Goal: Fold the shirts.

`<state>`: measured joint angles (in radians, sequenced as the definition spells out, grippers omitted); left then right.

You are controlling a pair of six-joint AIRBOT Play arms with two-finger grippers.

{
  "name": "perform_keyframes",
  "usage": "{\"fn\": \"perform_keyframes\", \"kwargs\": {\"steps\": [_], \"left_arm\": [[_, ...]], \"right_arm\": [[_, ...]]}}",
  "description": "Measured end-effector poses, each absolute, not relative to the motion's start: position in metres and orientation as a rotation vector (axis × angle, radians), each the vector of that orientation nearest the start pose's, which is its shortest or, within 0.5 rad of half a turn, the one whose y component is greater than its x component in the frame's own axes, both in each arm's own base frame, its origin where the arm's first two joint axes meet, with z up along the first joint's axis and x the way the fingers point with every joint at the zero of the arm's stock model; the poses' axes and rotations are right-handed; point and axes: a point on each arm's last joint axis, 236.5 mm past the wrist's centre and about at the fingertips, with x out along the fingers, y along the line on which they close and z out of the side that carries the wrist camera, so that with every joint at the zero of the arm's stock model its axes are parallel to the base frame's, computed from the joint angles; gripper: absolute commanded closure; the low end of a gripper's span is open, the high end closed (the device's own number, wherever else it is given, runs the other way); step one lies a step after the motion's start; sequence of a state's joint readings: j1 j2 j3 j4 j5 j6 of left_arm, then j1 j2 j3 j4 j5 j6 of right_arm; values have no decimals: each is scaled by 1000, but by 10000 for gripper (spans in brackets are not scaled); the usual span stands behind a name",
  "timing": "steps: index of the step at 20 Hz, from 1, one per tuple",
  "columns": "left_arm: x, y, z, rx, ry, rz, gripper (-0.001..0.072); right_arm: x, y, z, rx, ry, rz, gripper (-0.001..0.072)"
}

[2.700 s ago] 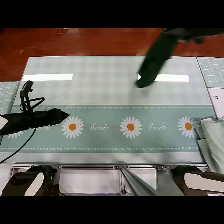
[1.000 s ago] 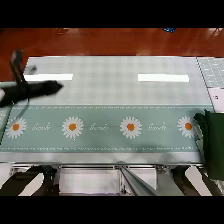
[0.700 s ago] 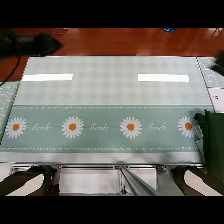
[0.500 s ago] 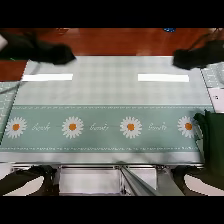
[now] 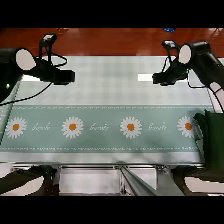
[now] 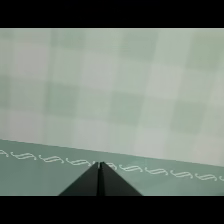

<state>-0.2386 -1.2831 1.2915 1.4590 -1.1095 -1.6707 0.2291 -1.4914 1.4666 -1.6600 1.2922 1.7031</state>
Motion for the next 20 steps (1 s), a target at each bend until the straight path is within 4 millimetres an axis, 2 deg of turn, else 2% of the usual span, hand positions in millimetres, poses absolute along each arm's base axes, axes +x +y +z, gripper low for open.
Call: {"fn": "perform_keyframes", "kwargs": {"steps": [20], "left_arm": [[407,-119,59,-54,1124,-200,689]], "right_arm": [[422,76,18,-130,1319,39,686]]}}
